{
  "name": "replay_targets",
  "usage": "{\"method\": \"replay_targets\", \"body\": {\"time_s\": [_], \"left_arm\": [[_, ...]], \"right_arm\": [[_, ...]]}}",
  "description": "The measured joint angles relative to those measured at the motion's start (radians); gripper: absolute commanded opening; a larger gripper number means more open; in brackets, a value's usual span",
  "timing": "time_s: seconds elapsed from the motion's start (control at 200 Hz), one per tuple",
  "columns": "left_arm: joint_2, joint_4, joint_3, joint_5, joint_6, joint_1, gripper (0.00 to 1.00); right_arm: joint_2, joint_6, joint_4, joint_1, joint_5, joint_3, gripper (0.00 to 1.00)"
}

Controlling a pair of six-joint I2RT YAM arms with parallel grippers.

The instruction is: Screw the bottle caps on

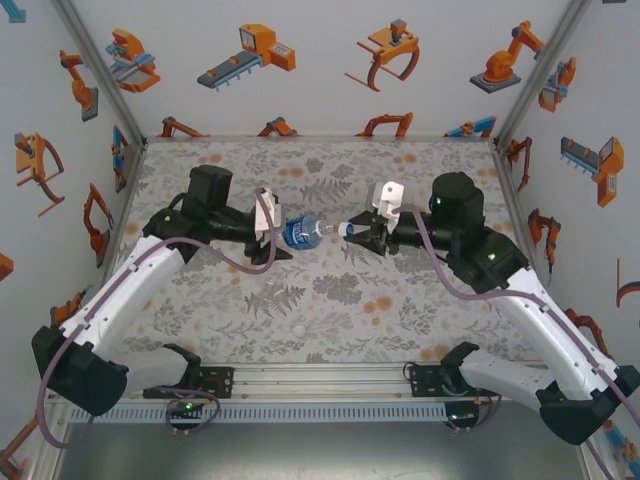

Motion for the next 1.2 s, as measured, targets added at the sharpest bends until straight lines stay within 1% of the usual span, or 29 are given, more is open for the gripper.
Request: {"method": "replay_targets", "body": {"time_s": [0.25,0.851,1.202], "left_arm": [[0.014,-0.051,0.0,-0.008,0.045,-0.02,0.0],[0.014,-0.086,0.0,0.0,0.085,-0.032,0.0],[0.014,-0.112,0.0,0.0,0.103,-0.032,0.0]], "right_arm": [[0.018,-0.044,-0.002,0.024,-0.061,0.012,0.0],[0.081,-0.049,-0.015,0.04,-0.125,0.025,0.0],[0.12,-0.093,-0.058,0.039,-0.167,0.06,0.0]]}}
